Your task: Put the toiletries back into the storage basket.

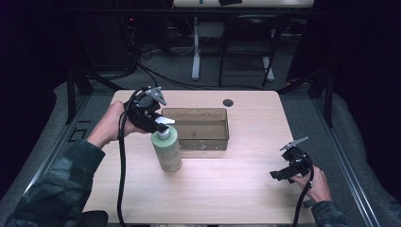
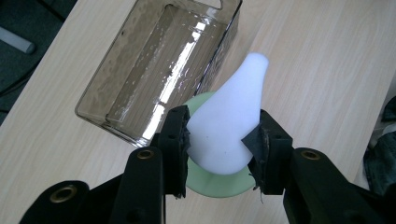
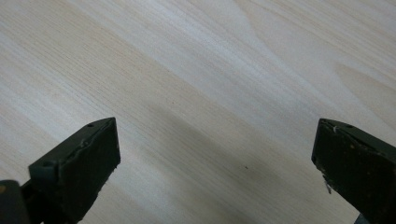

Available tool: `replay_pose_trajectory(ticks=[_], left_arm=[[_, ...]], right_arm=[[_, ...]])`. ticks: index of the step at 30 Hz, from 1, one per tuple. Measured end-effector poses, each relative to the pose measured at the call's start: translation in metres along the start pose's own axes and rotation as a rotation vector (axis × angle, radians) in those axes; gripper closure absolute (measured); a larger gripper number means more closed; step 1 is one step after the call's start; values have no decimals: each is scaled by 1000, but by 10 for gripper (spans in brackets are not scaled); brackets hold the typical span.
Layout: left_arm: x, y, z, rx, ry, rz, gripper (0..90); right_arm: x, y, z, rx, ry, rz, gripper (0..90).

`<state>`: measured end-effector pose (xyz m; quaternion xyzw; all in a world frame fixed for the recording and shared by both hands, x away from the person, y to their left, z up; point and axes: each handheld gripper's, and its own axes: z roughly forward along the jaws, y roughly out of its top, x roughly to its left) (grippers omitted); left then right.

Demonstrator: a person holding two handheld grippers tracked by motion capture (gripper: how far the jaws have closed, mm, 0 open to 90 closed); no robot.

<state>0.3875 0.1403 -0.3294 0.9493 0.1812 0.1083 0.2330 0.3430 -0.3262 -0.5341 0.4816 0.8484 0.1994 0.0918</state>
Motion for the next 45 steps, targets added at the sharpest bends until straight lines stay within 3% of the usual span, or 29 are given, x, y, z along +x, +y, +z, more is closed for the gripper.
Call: replay_pose_trajectory(ticks=[20,41,45], left_arm=[[-1,6,-14,19,19,-4,619],[2,11,-37,-6,61,-49,620],[3,14,-41,1,64,-42,620]], right_arm=[[0,0,-1,-5,-5,-17,4],[-1,0,-1,-17,0,-10,6],[-1,-1,-2,-19,0,-13,8]])
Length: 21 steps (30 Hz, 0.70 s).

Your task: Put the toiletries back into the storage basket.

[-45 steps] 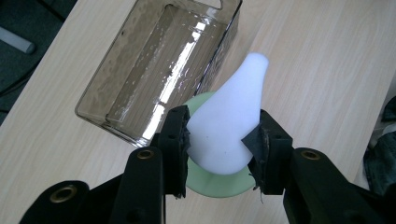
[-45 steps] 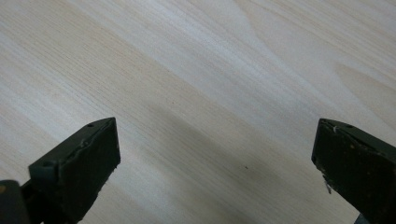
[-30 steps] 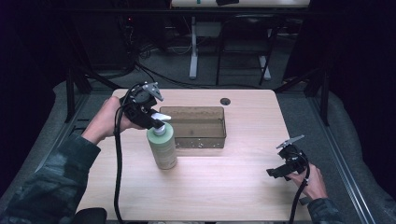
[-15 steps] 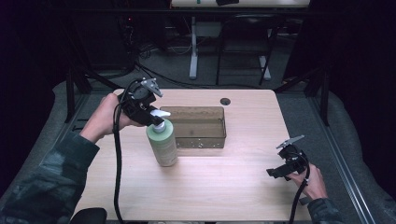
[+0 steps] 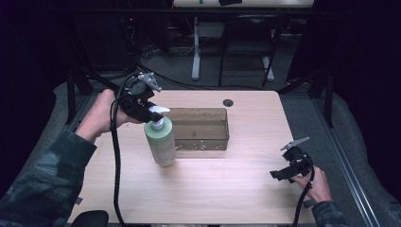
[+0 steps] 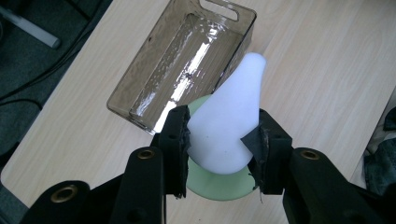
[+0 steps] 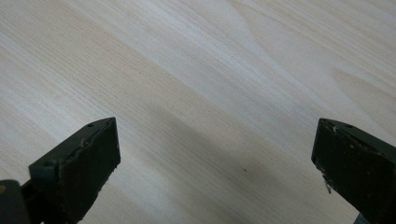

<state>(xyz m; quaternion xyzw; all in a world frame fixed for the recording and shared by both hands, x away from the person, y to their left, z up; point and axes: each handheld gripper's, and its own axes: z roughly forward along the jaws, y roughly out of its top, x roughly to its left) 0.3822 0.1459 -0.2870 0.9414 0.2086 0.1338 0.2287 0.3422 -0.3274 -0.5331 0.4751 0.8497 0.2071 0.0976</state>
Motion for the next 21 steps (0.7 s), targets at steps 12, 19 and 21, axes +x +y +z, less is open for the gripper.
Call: replay_pose_trajectory(ticks=[12,19,21], left_arm=[[1,6,-9,4,6,7,620],[1,14,-14,12,18,16,621],[1,17,-17,10,18,18,621]], right_arm=[[0,0,1,7,-4,-8,7],[0,0,0,5,-9,-14,0],[0,1,0,3,-7,-10,0]])
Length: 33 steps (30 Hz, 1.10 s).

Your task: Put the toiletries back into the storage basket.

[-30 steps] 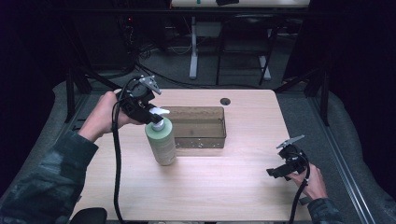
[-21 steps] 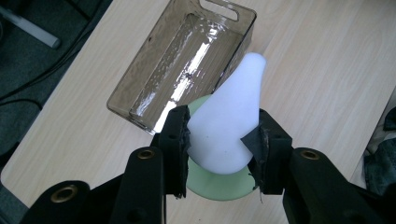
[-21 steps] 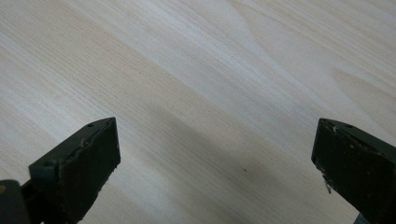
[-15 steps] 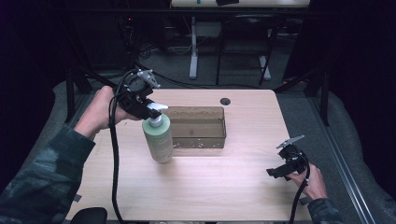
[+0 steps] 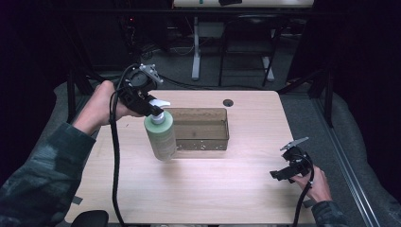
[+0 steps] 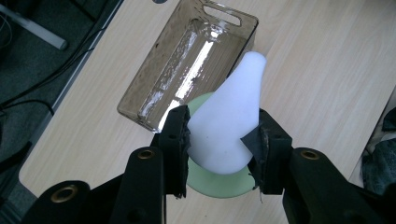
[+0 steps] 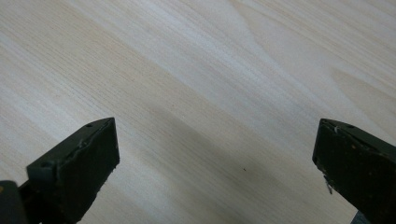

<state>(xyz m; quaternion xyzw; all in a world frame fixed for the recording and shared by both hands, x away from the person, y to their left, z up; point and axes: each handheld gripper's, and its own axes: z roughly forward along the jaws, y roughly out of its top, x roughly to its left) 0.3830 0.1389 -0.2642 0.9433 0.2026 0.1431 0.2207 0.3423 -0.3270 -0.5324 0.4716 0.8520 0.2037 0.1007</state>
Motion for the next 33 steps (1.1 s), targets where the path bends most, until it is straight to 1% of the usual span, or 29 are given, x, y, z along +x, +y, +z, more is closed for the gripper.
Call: replay_pose_trajectory(ticks=[4,7,8,9,14,16,23,24,30,33], left_arm=[[1,6,-8,-5,6,2,621],[1,8,-10,-1,7,6,620],[1,9,-11,1,8,5,621],[3,10,-13,-5,15,-1,620],[5,15,-16,-1,18,-5,621],[5,17,-17,-5,26,-4,621],[10,25,-21,-3,33,-8,620],[10,26,-21,-8,33,-12,621],[14,37,-26,-6,44,-3,621],[17,40,-28,-5,52,-11,621]], right_arm=[[1,0,-1,-7,-5,3,0],[1,0,-2,-9,-5,4,0],[1,1,-3,-12,-3,7,0],[1,1,-2,-11,-3,1,0],[1,1,-2,-12,-2,8,0],[1,1,-2,-11,-1,4,0],[1,1,-3,-9,-6,-2,0],[1,1,-3,-10,-5,4,0],[0,0,-4,-9,-10,-2,0],[0,0,-4,-9,-8,0,0]])
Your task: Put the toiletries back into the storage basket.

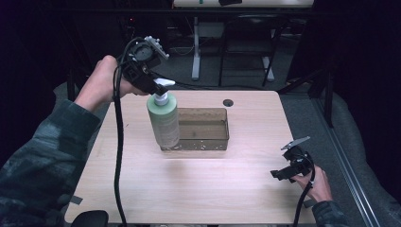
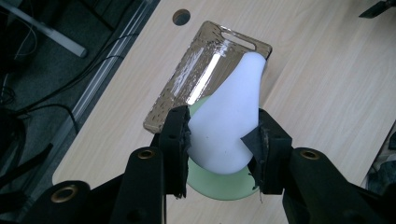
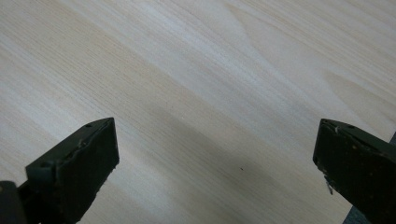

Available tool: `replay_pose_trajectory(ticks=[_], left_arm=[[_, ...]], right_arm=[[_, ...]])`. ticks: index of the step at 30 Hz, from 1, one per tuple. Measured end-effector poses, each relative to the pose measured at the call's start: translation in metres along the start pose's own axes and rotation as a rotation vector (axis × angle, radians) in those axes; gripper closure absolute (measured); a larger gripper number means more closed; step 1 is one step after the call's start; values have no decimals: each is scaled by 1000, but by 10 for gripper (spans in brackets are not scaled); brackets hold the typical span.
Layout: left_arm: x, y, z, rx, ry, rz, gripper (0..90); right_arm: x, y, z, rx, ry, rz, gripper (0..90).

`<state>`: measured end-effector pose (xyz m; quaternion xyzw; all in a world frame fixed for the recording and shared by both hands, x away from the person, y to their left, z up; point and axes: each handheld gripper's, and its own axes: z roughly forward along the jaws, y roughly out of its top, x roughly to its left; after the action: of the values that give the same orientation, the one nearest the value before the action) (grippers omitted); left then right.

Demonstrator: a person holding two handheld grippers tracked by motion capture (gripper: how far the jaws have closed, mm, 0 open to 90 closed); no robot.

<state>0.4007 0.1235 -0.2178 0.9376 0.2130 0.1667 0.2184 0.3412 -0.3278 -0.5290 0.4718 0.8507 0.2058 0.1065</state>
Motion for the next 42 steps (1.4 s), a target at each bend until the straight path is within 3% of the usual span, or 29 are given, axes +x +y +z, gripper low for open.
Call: replay_pose_trajectory(ticks=[17,42], left_arm=[[14,11,3,11,20,-9,621],[33,25,13,31,63,-57,622]], right_arm=[[1,0,1,0,5,8,0],[1,0,1,3,0,-1,0]])
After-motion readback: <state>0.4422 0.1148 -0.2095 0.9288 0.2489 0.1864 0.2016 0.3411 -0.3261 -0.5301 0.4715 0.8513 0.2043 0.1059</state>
